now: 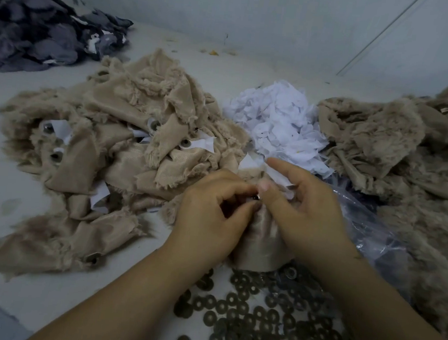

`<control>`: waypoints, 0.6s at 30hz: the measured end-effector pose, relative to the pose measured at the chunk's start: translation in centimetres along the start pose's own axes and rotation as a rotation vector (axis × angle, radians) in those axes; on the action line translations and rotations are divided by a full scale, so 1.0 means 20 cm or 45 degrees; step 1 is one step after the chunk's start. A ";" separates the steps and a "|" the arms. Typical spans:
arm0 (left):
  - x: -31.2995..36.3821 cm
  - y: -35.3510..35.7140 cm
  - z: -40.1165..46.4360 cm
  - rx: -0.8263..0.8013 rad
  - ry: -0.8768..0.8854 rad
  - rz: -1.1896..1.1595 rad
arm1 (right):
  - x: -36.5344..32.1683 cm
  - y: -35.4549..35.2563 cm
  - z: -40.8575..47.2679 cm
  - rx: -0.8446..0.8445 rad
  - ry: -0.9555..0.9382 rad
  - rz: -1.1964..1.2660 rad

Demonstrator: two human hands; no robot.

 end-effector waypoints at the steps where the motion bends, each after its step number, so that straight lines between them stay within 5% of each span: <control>1: 0.00 -0.01 0.00 0.000 0.005 0.012 | 0.00 -0.01 0.01 -0.004 0.042 0.077; 5: 0.01 0.00 -0.02 -0.093 0.054 -0.003 | 0.06 -0.04 0.06 -0.041 0.348 0.588; 10: 0.02 0.02 -0.03 -0.216 0.111 -0.101 | 0.07 -0.02 0.07 -0.242 0.561 0.799; 14: 0.03 0.02 -0.02 -0.223 0.079 -0.202 | 0.09 -0.03 0.06 -0.264 0.447 0.586; 18: -0.03 0.01 -0.02 -0.069 -0.247 -0.209 | 0.08 -0.04 0.07 -0.269 0.581 0.693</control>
Point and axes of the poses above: each hand's wrist, its own z-axis towards the middle knuckle, its own y-axis out of the palm, x = y × z, the point moved 3 cm from there along z, towards the middle knuckle, and after that the axes turned 8 degrees about y, right-handed, at the moved point
